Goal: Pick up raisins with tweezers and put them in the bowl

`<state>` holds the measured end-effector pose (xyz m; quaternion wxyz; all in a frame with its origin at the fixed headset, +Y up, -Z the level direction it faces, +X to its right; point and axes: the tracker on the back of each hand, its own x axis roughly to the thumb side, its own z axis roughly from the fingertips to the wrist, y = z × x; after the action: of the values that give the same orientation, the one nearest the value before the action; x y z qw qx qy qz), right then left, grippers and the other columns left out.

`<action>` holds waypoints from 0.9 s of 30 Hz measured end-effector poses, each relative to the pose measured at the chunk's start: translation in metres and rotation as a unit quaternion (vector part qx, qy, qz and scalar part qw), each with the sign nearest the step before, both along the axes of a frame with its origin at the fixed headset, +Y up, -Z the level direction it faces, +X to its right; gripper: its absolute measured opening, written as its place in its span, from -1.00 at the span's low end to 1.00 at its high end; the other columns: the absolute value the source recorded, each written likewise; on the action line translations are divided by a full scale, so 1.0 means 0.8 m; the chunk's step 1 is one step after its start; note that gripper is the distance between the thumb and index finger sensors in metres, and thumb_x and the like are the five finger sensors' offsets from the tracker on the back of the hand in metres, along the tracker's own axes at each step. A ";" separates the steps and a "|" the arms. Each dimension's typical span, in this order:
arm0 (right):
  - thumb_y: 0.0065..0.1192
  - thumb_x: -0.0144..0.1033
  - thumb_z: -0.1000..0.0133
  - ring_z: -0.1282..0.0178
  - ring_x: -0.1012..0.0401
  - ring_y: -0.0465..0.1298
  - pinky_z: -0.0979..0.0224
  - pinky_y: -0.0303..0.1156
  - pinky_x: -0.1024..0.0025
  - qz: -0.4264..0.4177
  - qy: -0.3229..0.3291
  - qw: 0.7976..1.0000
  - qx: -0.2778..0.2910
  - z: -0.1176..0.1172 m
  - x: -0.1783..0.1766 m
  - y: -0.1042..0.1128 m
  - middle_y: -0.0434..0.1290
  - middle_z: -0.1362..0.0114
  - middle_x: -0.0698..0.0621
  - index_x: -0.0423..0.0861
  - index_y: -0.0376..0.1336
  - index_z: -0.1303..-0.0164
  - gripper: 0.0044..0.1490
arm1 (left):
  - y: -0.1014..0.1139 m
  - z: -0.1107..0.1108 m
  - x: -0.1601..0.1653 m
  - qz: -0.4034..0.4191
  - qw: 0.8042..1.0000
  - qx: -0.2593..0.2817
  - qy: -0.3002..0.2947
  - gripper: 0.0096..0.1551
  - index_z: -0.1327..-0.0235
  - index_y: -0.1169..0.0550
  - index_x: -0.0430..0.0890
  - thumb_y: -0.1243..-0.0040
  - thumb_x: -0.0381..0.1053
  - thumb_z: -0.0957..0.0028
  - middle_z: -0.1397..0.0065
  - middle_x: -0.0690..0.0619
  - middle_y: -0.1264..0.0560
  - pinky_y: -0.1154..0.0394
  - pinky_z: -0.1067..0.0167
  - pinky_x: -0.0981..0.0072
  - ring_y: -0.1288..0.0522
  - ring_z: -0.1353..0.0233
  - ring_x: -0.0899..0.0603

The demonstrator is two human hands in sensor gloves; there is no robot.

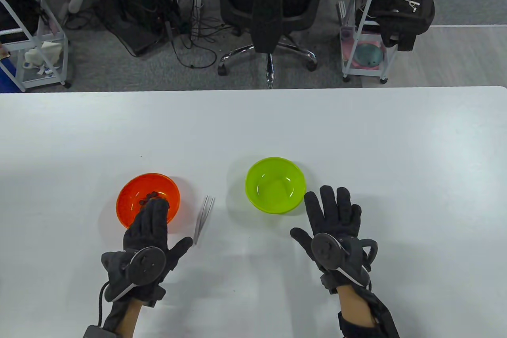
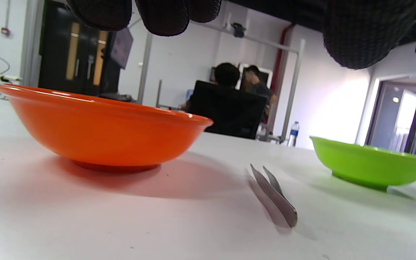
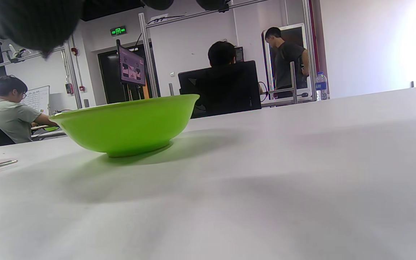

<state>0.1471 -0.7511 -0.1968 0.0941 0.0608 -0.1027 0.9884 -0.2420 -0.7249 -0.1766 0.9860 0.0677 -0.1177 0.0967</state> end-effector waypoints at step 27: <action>0.08 0.41 -0.09 -0.84 -0.26 -0.26 -0.65 -0.08 -0.43 -0.062 0.017 0.998 0.019 0.009 0.011 0.015 -0.16 -0.85 -0.16 0.16 -0.17 -0.76 0.11 | -0.016 -0.089 0.121 -0.213 0.946 -0.206 0.128 0.06 -0.72 -0.10 -0.12 -0.30 0.30 -0.15 -0.53 -0.23 -0.43 -0.71 0.23 0.31 -0.69 -0.11 -0.16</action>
<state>0.1561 -0.7394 -0.1895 0.1560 0.0732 -0.1229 0.9773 -0.1452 -0.7380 -0.2481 0.9828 -0.1517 0.0208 -0.1029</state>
